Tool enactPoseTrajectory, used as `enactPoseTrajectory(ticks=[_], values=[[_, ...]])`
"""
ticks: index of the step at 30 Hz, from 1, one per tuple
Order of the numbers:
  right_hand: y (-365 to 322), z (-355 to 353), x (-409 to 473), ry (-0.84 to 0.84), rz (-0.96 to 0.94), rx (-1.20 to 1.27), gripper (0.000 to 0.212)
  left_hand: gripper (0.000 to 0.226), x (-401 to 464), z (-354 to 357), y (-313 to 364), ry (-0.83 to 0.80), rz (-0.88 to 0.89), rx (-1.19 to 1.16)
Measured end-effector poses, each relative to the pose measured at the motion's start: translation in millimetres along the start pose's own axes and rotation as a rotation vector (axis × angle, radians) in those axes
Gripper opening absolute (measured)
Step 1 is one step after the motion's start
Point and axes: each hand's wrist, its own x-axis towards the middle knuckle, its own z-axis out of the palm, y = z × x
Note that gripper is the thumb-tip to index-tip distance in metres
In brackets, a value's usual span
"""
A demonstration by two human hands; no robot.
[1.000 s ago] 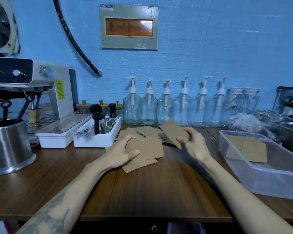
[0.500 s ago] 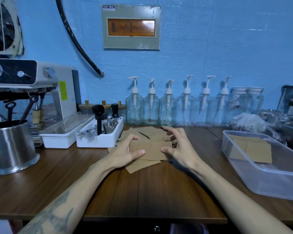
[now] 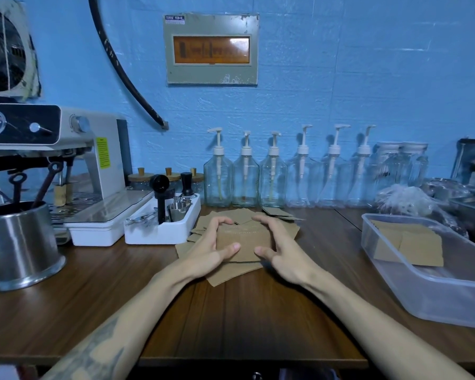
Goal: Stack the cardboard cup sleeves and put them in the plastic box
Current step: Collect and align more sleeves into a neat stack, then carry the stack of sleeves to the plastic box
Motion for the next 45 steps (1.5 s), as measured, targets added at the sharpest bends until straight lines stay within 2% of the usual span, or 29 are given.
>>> enactPoseTrajectory(ticks=[2,5,10,19,27,33,39,45], values=[[4.8,3.0,0.6,-0.074,0.022,-0.124,0.060,0.043,1.1,1.2,-6.6,-0.047,-0.017,0.030],[9.2,4.5,2.9,-0.076,0.055,-0.195,0.054,0.039,0.4,0.9,-8.5,-0.068,-0.019,0.057],[3.6,2.0,2.6,-0.050,0.021,-0.160,0.043,0.042,1.4,2.1,-6.4,-0.043,-0.002,-0.002],[1.1,-10.1,11.0,0.009,0.097,0.020,0.044,0.034,3.2,2.1,-6.6,-0.031,0.041,-0.070],[-4.5,-11.3,17.0,0.011,0.143,-0.029,0.044,0.036,4.3,1.9,-3.9,-0.002,0.047,-0.020],[-11.6,-13.8,8.9,0.037,0.149,-0.034,0.022,0.042,-1.0,3.8,3.8,0.030,0.054,-0.096],[-19.8,-26.6,-3.4,0.105,0.173,-0.101,0.023,0.054,-6.3,2.6,4.9,0.086,0.043,-0.019],[-45.0,-59.7,-21.1,0.179,0.146,-0.136,0.020,0.072,-10.3,10.1,22.2,0.089,0.120,0.023]])
